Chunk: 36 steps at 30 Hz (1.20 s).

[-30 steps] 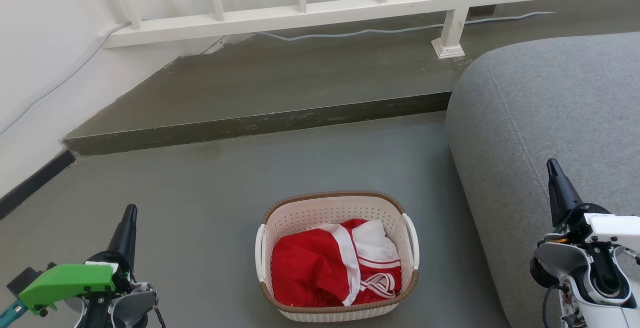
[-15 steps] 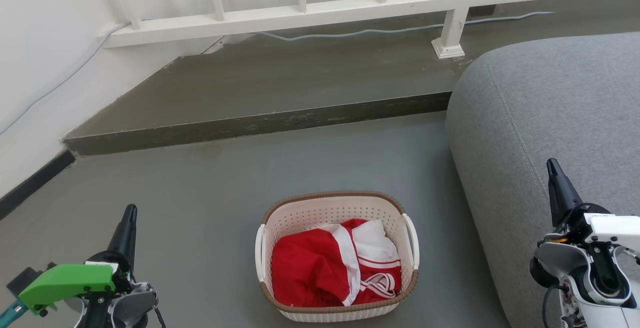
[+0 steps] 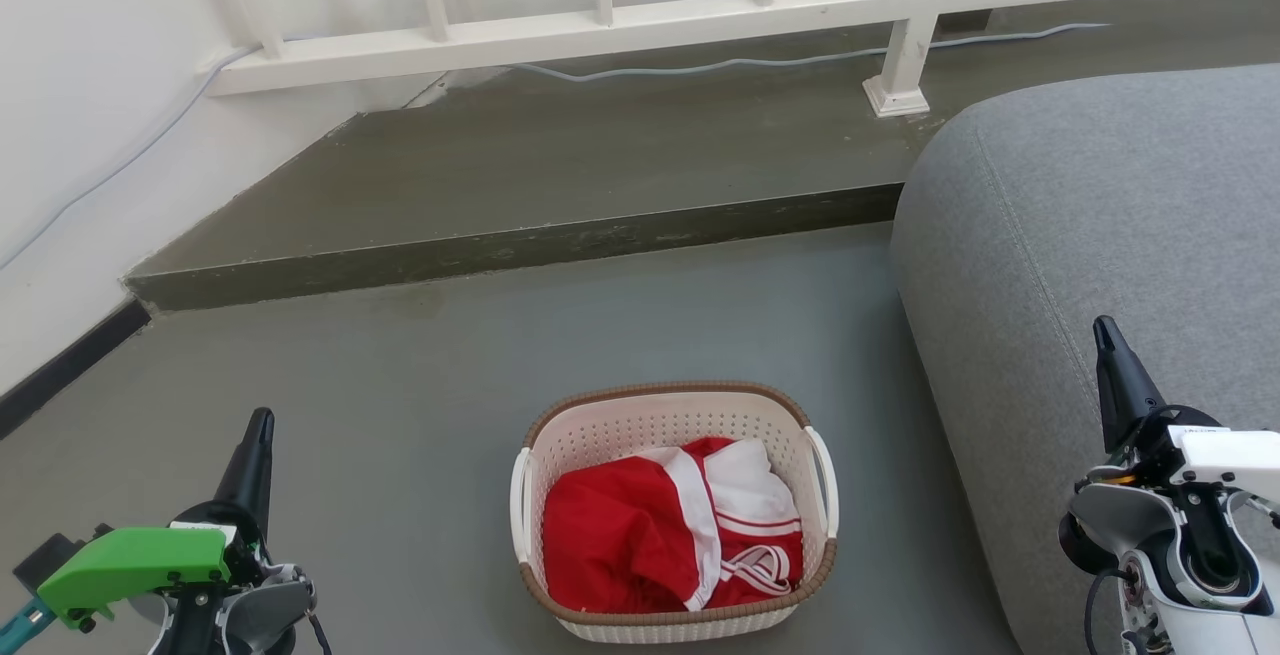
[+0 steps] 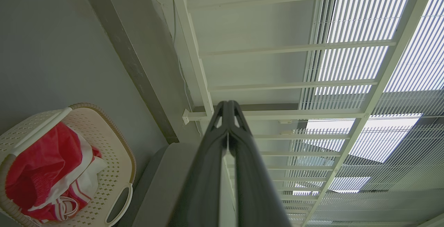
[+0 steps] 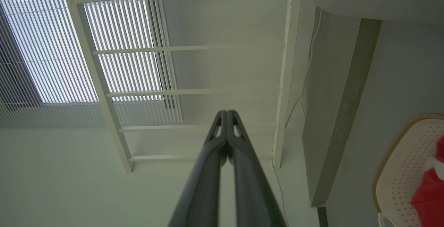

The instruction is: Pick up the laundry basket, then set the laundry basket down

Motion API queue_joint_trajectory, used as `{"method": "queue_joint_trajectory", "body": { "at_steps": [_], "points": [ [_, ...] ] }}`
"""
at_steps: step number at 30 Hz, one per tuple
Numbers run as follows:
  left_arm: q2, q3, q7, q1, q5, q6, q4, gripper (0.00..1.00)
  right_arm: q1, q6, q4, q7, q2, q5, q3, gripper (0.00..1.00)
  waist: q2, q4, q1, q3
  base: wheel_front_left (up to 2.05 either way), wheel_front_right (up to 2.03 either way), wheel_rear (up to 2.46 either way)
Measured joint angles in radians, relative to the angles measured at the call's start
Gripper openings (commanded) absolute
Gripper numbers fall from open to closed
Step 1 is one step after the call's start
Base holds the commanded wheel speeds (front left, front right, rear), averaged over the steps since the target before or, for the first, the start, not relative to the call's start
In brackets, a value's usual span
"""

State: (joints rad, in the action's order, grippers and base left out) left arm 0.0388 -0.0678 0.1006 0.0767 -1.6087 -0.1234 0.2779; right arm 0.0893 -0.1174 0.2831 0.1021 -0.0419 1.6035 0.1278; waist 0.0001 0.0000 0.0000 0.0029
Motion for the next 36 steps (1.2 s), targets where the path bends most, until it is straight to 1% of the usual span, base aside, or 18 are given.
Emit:
{"method": "queue_joint_trajectory", "body": {
  "at_steps": [36],
  "points": [
    [0.000, -0.001, 0.000, 0.000, 0.000, 0.000, -0.001, 0.00, 0.000, 0.000, -0.001, 0.000, 0.000, 0.000, 0.000, 0.00, 0.0000, 0.000, 0.0000, 0.000, 0.00, 0.00, 0.00]
  ]
}}
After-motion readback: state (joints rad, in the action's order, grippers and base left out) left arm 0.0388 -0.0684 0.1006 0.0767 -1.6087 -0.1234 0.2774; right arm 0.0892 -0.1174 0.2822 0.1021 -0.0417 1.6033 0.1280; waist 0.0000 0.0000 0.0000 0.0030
